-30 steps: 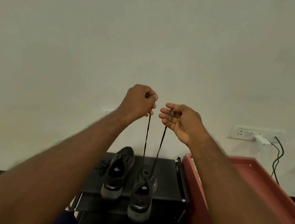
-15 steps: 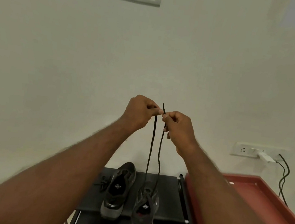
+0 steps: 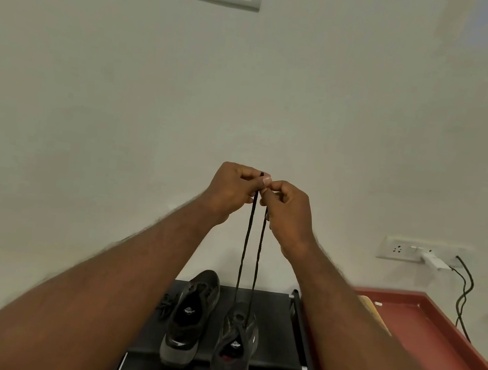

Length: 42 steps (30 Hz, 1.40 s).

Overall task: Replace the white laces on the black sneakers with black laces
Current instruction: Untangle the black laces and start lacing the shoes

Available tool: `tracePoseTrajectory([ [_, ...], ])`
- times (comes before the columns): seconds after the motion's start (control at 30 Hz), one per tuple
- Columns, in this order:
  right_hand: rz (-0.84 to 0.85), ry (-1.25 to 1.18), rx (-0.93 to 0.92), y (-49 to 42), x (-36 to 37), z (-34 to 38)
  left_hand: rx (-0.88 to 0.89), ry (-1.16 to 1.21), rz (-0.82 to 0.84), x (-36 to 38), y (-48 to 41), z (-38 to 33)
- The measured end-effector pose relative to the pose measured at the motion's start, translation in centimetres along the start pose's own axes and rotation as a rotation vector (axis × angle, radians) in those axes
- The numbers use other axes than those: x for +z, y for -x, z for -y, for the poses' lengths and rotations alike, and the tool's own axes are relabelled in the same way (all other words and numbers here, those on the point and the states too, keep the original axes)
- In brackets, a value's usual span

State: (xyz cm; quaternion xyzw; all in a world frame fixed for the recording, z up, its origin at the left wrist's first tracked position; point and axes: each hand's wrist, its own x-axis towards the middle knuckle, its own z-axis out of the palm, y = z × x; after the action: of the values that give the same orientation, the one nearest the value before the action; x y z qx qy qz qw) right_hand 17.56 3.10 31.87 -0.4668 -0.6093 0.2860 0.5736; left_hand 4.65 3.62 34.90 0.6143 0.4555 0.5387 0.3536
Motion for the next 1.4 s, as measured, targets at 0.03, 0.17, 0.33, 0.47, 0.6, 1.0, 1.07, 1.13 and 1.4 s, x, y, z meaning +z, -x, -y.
tracePoseTrajectory([
  [0.03,-0.005,0.008,-0.002,0.0,0.0,0.0,-0.012,0.004,0.003,0.0,0.0,0.0],
  [0.17,-0.021,0.032,-0.001,-0.2,0.1,-0.1,-0.059,0.044,-0.007,0.1,-0.2,-0.1],
  [0.33,-0.055,0.078,0.032,-0.3,0.2,-0.1,-0.108,0.106,-0.077,0.2,-1.6,-1.0],
  [0.47,-0.051,0.104,0.047,-0.5,0.1,0.0,-0.112,0.119,-0.125,0.2,-3.1,-2.0],
  [0.6,-0.042,0.12,0.066,-1.0,0.0,0.1,-0.097,0.143,-0.167,0.6,-3.9,-2.7],
  [1.0,-0.049,0.132,0.021,-2.5,-0.4,2.4,0.045,0.143,-0.26,1.4,-6.2,-6.2],
  [1.07,-0.048,0.134,0.015,-2.7,-0.4,2.7,0.07,0.132,-0.266,1.5,-6.7,-6.8],
  [1.13,-0.04,0.118,0.027,-2.9,-0.4,2.9,0.087,0.121,-0.272,1.4,-7.2,-7.6],
  [1.4,-0.007,0.061,0.032,-3.3,0.3,2.5,0.078,0.116,-0.247,1.7,-7.9,-8.2],
])
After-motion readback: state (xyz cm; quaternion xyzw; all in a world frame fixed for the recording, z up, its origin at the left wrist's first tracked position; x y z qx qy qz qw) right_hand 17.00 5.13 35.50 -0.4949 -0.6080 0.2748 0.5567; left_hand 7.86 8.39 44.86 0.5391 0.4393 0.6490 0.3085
